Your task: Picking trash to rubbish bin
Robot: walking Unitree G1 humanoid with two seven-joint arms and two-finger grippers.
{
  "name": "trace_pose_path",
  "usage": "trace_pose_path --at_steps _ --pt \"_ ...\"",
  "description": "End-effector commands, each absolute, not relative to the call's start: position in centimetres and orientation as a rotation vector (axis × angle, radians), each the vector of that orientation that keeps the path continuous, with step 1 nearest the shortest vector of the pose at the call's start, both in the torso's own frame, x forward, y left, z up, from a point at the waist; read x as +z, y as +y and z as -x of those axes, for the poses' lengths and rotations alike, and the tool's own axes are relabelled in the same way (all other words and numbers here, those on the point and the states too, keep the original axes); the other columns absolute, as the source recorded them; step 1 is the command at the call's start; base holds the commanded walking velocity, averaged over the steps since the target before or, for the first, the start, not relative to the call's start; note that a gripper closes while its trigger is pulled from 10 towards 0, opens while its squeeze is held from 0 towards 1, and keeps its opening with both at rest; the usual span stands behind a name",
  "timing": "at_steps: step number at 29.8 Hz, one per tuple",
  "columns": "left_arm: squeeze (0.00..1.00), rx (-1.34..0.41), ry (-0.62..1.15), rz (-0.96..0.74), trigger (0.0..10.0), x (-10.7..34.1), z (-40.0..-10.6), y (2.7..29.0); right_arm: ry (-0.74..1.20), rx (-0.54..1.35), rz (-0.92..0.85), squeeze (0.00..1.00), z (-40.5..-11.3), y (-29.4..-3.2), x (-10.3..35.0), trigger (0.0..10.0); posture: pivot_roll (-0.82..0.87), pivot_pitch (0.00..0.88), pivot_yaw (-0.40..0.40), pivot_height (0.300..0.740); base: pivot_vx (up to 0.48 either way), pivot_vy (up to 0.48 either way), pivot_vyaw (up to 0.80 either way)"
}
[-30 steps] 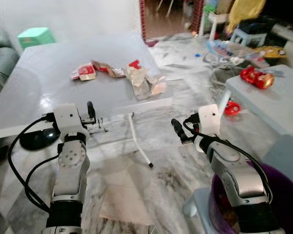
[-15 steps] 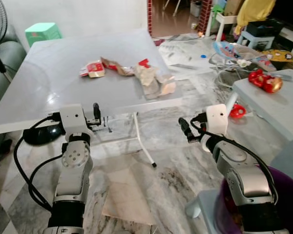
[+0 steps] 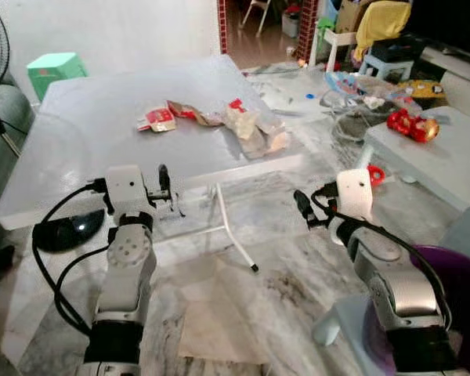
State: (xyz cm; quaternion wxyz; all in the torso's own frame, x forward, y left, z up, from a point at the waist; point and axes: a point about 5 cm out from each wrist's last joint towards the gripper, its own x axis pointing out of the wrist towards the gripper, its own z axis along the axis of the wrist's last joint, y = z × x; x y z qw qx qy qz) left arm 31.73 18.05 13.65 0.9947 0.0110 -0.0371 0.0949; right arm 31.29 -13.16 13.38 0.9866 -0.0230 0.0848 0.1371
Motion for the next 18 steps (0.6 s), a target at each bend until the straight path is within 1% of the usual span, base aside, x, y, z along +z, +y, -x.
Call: trace_pose_path --at_steps 1,5,9,14,18 --pt "0.00 0.171 -0.121 -0.022 10.0 14.6 -31.8 17.5 0.158 0.258 0.067 0.00 -31.4 -13.8 13.7 10.0 -0.02 0.017 0.021 0.740 0.000 0.000 0.00" --pt "0.00 0.150 -0.138 -0.034 10.0 14.8 -31.6 17.1 0.144 0.256 0.086 0.00 -31.6 -14.1 13.9 10.0 -0.02 0.017 0.019 0.740 0.000 0.000 0.00" --pt "0.00 0.142 -0.137 -0.035 10.0 14.8 -31.6 16.9 0.141 0.254 0.085 0.00 -31.7 -14.0 14.0 10.0 -0.02 0.015 0.016 0.740 0.000 0.000 0.60" --pt "0.00 0.113 -0.146 -0.027 10.0 15.0 -31.6 16.4 0.139 0.248 0.080 0.00 -31.6 -14.0 13.8 10.0 -0.02 0.011 0.014 0.740 0.000 0.000 0.00" --pt "0.00 0.097 -0.154 -0.025 10.0 15.2 -31.6 16.2 0.120 0.245 0.116 0.00 -31.7 -14.1 14.0 10.0 -0.02 0.008 0.013 0.740 0.000 0.000 0.00"
